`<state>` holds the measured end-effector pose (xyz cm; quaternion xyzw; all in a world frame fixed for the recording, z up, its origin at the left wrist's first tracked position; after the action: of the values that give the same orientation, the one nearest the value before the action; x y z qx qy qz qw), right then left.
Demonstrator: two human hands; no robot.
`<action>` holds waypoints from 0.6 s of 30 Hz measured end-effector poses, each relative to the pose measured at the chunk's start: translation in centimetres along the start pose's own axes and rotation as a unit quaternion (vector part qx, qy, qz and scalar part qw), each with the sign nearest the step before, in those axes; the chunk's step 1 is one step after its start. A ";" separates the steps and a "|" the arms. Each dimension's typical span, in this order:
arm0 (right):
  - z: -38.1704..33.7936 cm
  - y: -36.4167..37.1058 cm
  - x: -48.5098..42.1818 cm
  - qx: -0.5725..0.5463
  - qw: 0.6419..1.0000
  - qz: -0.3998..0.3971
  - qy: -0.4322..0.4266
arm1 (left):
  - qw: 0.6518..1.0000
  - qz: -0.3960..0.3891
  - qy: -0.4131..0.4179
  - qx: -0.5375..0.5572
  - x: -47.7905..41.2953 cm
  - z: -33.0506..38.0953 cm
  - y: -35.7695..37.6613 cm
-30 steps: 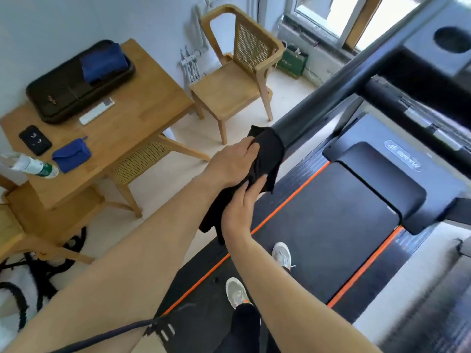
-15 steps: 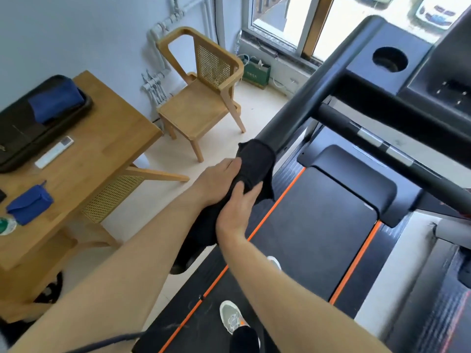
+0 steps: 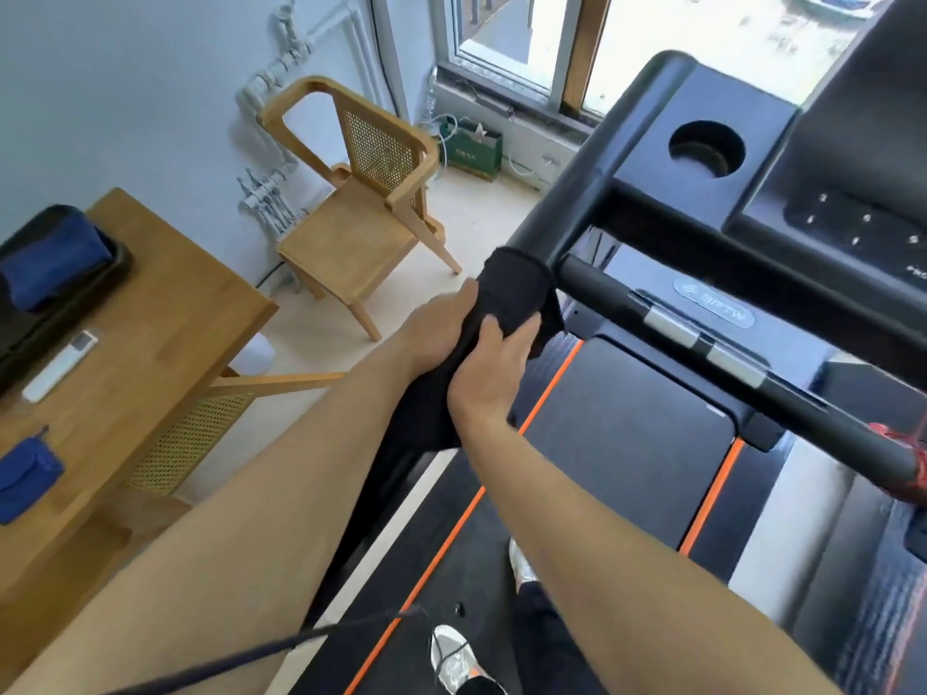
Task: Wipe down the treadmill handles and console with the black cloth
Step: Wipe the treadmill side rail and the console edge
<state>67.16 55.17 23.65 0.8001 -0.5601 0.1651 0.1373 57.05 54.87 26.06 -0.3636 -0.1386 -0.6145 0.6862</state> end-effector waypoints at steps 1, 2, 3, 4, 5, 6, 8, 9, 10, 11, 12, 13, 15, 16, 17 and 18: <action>0.6 0.4 1.2 -0.006 1.000 -0.010 0.009 | 1.000 0.006 -0.009 0.005 1.2 -0.8 0.1; 1.2 1.0 2.8 -0.008 0.999 -0.025 0.026 | 1.000 0.012 -0.014 0.001 2.3 -1.6 0.1; 1.8 1.6 4.6 -0.005 0.998 -0.047 0.046 | 1.000 0.018 -0.019 -0.008 3.4 -2.5 0.2; 2.0 2.2 6.1 0.002 0.996 -0.063 0.064 | 1.000 0.020 -0.021 -0.011 4.3 -3.3 0.2; 2.2 2.5 7.0 0.004 0.995 -0.075 0.068 | 0.999 0.026 -0.024 -0.007 4.8 -3.8 0.3; 2.2 2.5 7.0 0.001 0.995 -0.078 0.062 | 0.999 0.034 -0.030 -0.010 4.7 -3.7 0.2; 1.5 1.8 4.6 0.010 0.997 -0.065 0.044 | 0.998 0.030 -0.040 -0.026 3.6 -2.0 0.4; 0.9 1.3 2.7 0.025 0.998 -0.054 0.036 | 0.998 0.029 -0.048 -0.031 2.7 -0.5 0.5; 0.2 0.6 0.7 0.038 0.998 -0.044 0.030 | 0.998 0.034 -0.051 -0.030 1.5 1.3 0.3; -0.5 -0.1 -1.3 0.046 0.998 -0.035 0.026 | 0.998 0.034 -0.038 -0.019 0.1 3.0 0.1; -1.4 -0.7 -2.7 0.053 0.998 -0.024 0.023 | 0.999 0.027 -0.016 -0.009 -1.5 4.6 0.0; -2.0 -1.2 -3.6 0.061 0.998 -0.014 0.018 | 1.000 0.025 0.008 0.003 -2.7 5.7 -0.1; -2.6 -1.6 -3.2 0.086 0.996 -0.015 -0.004 | 0.999 0.012 0.037 0.030 -3.9 6.3 -0.3; -2.8 -1.3 -2.2 0.105 0.994 -0.032 -0.027 | 0.998 0.009 0.044 0.038 -3.8 5.7 -0.3; -2.8 -0.9 -0.8 0.128 0.989 -0.054 -0.049 | 0.998 0.009 0.052 0.045 -3.0 5.1 -0.3; -2.7 -0.4 0.5 0.161 0.982 -0.075 -0.060 | 0.997 0.006 0.051 0.052 -2.2 4.1 -0.4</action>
<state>67.37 55.91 26.31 0.8599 -0.4720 0.1939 -0.0157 57.31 59.25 27.60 -0.2959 -0.1333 -0.6204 0.7140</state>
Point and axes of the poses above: each hand's wrist, its own x-axis away from the middle knuckle, its own y-axis out of the palm, z = x × y, the point moved 7 cm from there along -x, towards the middle knuckle, and after that the axes turned 14 degrees about -z, right-handed, at the moved point
